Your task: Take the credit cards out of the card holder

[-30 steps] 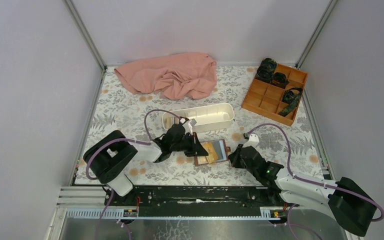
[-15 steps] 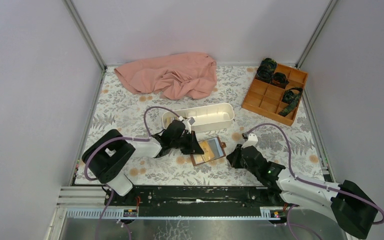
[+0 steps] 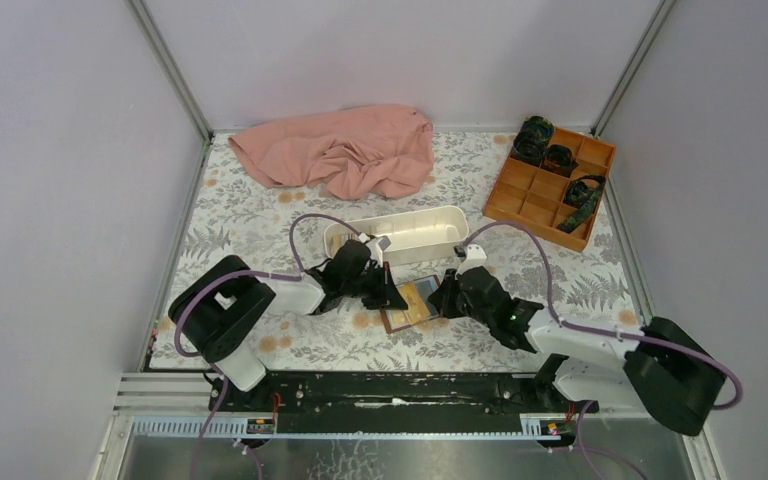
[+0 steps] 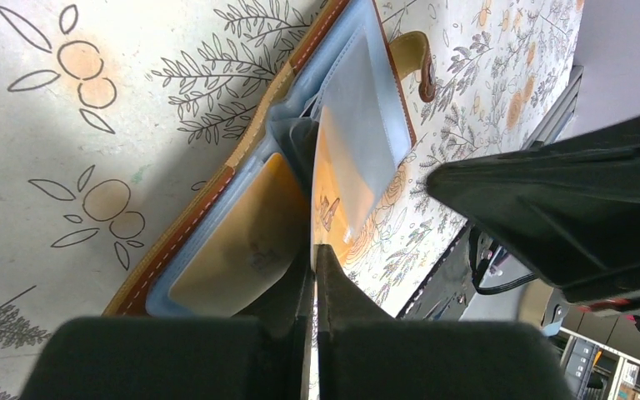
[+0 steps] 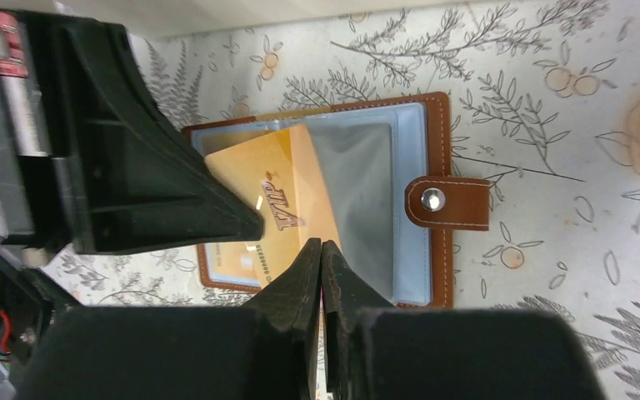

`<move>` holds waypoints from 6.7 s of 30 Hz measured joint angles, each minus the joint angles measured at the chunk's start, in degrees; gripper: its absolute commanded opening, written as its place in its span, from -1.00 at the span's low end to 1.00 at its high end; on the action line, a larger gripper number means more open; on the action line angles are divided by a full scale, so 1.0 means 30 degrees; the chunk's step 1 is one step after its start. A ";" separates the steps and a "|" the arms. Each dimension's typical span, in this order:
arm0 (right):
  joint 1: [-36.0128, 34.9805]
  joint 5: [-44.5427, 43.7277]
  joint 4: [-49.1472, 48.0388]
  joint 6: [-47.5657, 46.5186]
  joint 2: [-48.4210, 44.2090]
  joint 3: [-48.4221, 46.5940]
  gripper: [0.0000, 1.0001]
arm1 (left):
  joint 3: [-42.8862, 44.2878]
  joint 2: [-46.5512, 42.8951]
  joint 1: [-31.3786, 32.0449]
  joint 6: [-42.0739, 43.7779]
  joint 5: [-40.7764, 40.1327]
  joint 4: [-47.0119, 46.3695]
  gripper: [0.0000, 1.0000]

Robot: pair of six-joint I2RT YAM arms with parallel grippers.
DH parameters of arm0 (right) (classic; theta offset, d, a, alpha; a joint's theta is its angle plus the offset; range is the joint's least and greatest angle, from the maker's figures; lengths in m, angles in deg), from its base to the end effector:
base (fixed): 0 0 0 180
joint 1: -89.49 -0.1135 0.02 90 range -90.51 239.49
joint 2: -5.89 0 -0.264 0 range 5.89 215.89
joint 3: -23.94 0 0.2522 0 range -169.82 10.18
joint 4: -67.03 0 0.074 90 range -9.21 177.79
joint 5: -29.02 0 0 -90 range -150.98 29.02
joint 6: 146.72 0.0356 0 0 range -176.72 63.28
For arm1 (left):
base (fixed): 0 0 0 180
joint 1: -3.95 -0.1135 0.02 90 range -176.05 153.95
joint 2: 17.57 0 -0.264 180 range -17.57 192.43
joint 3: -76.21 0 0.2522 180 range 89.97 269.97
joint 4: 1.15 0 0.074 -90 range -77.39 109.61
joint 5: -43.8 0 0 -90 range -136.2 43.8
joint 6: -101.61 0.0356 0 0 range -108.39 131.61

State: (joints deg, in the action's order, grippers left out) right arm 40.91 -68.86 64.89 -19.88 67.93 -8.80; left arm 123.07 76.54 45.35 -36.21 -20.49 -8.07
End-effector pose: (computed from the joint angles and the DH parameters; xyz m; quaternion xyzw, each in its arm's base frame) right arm 0.1448 0.1568 0.1734 -0.0514 0.8506 0.3097 0.4219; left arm 0.2081 -0.2040 0.1230 0.0438 0.8886 -0.4313 0.1497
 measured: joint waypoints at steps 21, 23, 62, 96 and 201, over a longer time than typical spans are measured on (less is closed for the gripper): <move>0.2535 0.2499 -0.4860 0.0962 0.4685 0.0925 -0.87 | -0.2302 -0.2659 -0.1421 0.0459 0.2353 0.0772 -0.91; 0.2601 0.2506 -0.5005 0.0954 0.4612 0.1049 -0.89 | -0.2433 -0.3672 -0.1464 0.0590 0.2463 0.1486 -1.00; 0.2783 1.2517 -1.2196 0.0240 -0.3483 0.4408 -0.43 | -0.3963 -0.8648 -0.1355 -0.1035 0.6586 -0.5778 -1.00; 0.2820 0.4255 -0.2324 -0.2106 0.6120 -0.9581 -1.00 | -0.5880 -1.8914 -0.1049 0.0911 -1.1147 0.7533 0.39; -0.3483 -0.3213 -0.0765 -0.2892 0.3570 -0.1741 -0.31 | -0.5996 -1.1555 0.3650 0.1202 -1.1344 0.0801 0.05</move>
State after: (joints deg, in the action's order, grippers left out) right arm 30.46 -78.50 62.59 -28.56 78.64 -14.03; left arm 105.08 41.87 56.30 -32.60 -54.52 -5.67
